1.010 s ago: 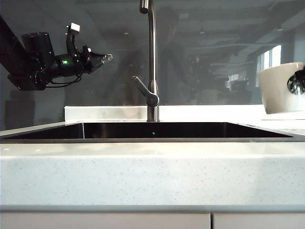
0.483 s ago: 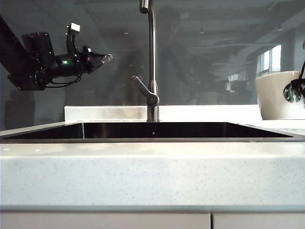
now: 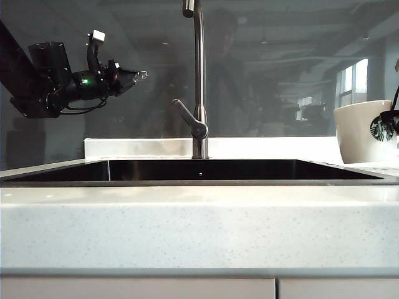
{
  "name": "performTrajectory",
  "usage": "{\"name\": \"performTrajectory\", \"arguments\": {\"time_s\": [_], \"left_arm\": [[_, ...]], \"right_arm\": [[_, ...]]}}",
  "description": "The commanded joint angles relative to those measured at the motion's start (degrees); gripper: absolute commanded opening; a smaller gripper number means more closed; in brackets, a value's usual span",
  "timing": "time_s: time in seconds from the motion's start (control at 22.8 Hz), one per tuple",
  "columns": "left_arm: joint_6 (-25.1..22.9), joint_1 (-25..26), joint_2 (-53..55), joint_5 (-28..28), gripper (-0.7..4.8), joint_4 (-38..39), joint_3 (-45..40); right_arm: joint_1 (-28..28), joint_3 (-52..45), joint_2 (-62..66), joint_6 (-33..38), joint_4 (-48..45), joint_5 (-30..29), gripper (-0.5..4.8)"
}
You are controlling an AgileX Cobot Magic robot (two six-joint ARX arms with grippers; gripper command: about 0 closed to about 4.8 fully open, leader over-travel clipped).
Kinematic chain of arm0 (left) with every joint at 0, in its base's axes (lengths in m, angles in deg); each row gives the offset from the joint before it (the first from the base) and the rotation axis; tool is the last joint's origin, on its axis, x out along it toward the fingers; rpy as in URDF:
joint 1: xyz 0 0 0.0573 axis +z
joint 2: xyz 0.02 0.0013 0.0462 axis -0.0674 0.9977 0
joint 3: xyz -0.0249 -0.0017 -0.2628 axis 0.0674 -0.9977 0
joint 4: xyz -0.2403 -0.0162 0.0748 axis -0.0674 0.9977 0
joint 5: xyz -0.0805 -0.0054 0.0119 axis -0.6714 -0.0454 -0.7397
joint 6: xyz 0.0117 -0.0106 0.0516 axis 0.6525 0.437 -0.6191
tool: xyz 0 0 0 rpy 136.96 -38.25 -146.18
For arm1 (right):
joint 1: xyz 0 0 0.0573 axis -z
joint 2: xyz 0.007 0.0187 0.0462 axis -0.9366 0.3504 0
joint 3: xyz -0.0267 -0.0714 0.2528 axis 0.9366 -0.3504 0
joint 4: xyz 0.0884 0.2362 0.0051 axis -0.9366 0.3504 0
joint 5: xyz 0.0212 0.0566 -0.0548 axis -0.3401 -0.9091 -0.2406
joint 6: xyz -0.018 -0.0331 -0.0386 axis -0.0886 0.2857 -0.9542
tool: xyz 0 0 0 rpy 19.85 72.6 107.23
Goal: Pick up the mug next to the sink, go to the faucet to get some water, pour the water into the sink, and finally put the mug back to its place.
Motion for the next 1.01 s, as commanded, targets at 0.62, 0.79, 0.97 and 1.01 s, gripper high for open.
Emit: {"name": "performTrajectory", "arguments": {"time_s": [0.62, 0.79, 0.97, 1.01], "left_arm": [[0.2, 0.1, -0.5, -0.4, -0.05, -0.5, 0.3], [0.2, 0.1, -0.5, -0.4, -0.05, -0.5, 0.3], [0.2, 0.1, -0.5, -0.4, -0.05, -0.5, 0.3], [0.2, 0.1, -0.5, -0.4, -0.05, -0.5, 0.3]], "right_arm": [[1.0, -2.8, -0.6, 0.8, -7.3, 0.8, 0.00], [1.0, -2.8, -0.6, 1.1, -7.3, 1.0, 0.44], [1.0, -2.8, -0.6, 1.1, -6.6, 0.8, 1.28], [1.0, -2.8, -0.6, 1.1, -6.2, 0.8, 1.28]]}}
